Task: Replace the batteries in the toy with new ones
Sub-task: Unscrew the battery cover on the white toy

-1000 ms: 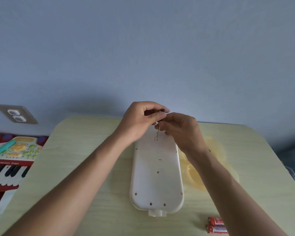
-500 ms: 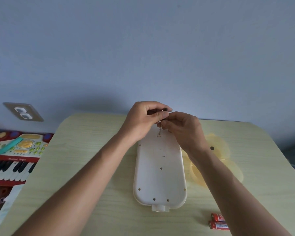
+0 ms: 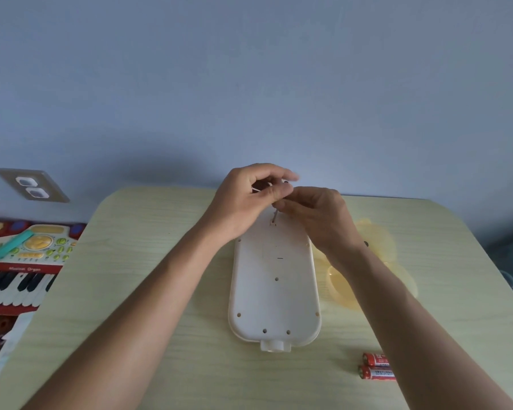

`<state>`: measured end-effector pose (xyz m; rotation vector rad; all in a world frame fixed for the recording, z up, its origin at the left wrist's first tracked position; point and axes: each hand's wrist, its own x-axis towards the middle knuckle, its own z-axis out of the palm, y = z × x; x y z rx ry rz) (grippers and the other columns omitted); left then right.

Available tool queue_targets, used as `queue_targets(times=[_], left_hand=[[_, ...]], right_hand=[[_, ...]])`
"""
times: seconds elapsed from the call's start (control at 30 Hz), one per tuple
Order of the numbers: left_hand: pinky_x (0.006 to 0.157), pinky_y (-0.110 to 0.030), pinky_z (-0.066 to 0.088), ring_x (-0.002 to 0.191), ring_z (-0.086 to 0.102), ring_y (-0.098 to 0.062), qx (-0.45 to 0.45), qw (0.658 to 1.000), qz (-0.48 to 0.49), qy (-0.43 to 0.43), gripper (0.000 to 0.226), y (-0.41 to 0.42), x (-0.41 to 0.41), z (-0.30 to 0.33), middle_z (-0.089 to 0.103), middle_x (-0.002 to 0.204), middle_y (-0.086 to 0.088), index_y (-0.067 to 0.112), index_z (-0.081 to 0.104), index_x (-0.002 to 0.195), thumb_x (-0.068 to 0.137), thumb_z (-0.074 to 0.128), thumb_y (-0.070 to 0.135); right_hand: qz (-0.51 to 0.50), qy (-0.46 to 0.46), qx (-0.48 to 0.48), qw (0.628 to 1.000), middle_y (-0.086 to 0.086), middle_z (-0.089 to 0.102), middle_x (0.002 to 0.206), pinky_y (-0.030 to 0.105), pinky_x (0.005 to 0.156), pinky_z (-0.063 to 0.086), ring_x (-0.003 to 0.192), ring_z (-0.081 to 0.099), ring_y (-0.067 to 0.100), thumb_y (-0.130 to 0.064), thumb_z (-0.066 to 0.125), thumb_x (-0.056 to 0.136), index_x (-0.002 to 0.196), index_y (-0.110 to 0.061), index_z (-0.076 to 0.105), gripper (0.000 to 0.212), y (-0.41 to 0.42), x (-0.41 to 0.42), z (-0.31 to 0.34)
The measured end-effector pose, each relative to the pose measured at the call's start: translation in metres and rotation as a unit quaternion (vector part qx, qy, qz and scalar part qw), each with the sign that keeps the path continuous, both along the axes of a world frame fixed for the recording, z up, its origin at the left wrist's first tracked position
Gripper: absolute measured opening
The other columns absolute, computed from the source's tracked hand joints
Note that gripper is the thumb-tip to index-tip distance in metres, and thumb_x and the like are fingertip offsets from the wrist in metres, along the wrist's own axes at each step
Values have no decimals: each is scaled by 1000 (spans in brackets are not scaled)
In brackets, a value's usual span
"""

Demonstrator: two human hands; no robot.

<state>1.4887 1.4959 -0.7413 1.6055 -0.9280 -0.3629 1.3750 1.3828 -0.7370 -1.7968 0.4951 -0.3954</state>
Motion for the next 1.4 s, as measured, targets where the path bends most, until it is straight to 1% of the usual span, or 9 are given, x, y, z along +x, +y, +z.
queue_targets(times=[0.27, 0.47, 0.7, 0.8, 0.9, 1.0, 1.1, 1.2, 1.4], left_hand=[[72, -36, 58, 73, 71, -20, -23, 998, 50, -33, 11, 1, -2, 0, 74, 83, -5, 11, 75, 81, 77, 83, 16], [79, -33, 57, 78, 72, -20, -12, 1000, 3, -26, 12, 8, -2, -1, 75, 92, -3, 13, 78, 99, 89, 72, 12], [64, -31, 55, 73, 68, -20, -23, 997, 63, -23, 16, -1, -10, -2, 73, 80, -3, 11, 73, 78, 74, 86, 20], [75, -42, 58, 80, 69, -21, -10, 999, 18, -39, 8, 3, -11, -1, 75, 92, 4, 17, 77, 94, 88, 73, 22], [77, -34, 59, 81, 71, -19, -7, 999, 17, -49, 15, 8, -11, 0, 76, 94, 3, 16, 78, 100, 92, 67, 11], [67, -23, 57, 73, 71, -12, -6, 998, 39, -50, 5, 5, -12, 3, 75, 78, 4, 12, 77, 88, 83, 77, 11], [66, -35, 60, 67, 70, -14, -18, 997, 70, -35, 15, -1, -16, 2, 73, 71, 2, 11, 72, 78, 75, 85, 18], [69, -37, 56, 74, 68, -13, -3, 998, 45, -53, 6, 1, -17, 3, 75, 85, 7, 17, 76, 89, 86, 76, 21], [65, -16, 53, 69, 70, -4, -15, 997, 69, -34, 9, 1, -15, 4, 73, 75, 8, 11, 76, 91, 82, 78, 10]], right_hand=[[-20, -9, -15, 1000, -15, 74, 72, 5, 61, 43, 65, 62, -6, -15, 75, 86, 82, -16, 77, 5, 4, 1, -6], [-1, -5, -17, 1000, -18, 70, 68, 7, 61, 41, 61, 55, -7, -15, 69, 92, 93, -14, 81, 12, 7, 1, -7], [-42, -9, -14, 999, -5, 60, 62, 17, 54, 38, 57, 46, 3, -19, 73, 88, 71, -8, 68, 21, 11, 0, -8], [-24, -17, 9, 1000, -4, 78, 81, 17, 65, 46, 70, 58, 0, -18, 69, 91, 87, -16, 80, 12, 11, -1, -7], [-9, -7, -8, 1000, -10, 70, 71, 15, 60, 41, 64, 53, 3, -18, 68, 92, 83, -24, 80, 16, 12, -4, -8], [-22, -27, 17, 999, -3, 75, 77, 13, 61, 48, 68, 65, 7, -16, 76, 86, 90, -11, 78, 7, 11, -2, -8], [-60, -29, 15, 998, 1, 63, 65, 11, 53, 39, 60, 51, 5, -18, 77, 85, 77, -1, 69, 21, 7, -2, -11], [-38, -22, 26, 999, -4, 76, 76, 9, 61, 45, 67, 62, 0, -17, 72, 90, 85, -8, 78, 12, 5, -4, -11], [-19, -15, 15, 1000, -10, 79, 85, 6, 65, 46, 75, 68, -5, -18, 73, 89, 96, -15, 79, 10, 8, -6, -7]])
